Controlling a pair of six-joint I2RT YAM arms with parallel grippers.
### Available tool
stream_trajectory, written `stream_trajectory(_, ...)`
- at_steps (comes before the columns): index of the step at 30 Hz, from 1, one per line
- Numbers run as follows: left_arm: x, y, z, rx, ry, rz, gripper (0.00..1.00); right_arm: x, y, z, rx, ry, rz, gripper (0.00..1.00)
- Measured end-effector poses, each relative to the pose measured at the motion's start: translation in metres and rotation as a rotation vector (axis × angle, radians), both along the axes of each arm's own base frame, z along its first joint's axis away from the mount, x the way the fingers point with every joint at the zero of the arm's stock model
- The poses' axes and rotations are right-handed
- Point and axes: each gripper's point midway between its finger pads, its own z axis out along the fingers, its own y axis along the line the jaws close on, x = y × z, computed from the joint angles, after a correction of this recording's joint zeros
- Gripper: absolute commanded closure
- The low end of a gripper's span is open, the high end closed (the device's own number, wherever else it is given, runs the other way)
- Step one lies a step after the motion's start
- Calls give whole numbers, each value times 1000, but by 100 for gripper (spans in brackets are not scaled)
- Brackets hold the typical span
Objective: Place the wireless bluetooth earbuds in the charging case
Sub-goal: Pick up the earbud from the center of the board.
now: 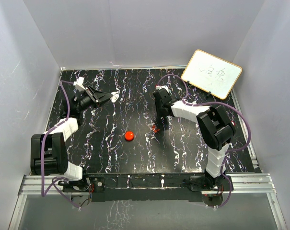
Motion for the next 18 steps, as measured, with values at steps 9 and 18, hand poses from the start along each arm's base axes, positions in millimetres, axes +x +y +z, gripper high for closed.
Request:
stream_trajectory(9,0,-1,0,0,-1,-2,100,-5,-1,-5,1,18,10,67)
stream_trajectory(18,-1,-2,0,0,0,-7,100,-5,-3,-7,1,23,7,72)
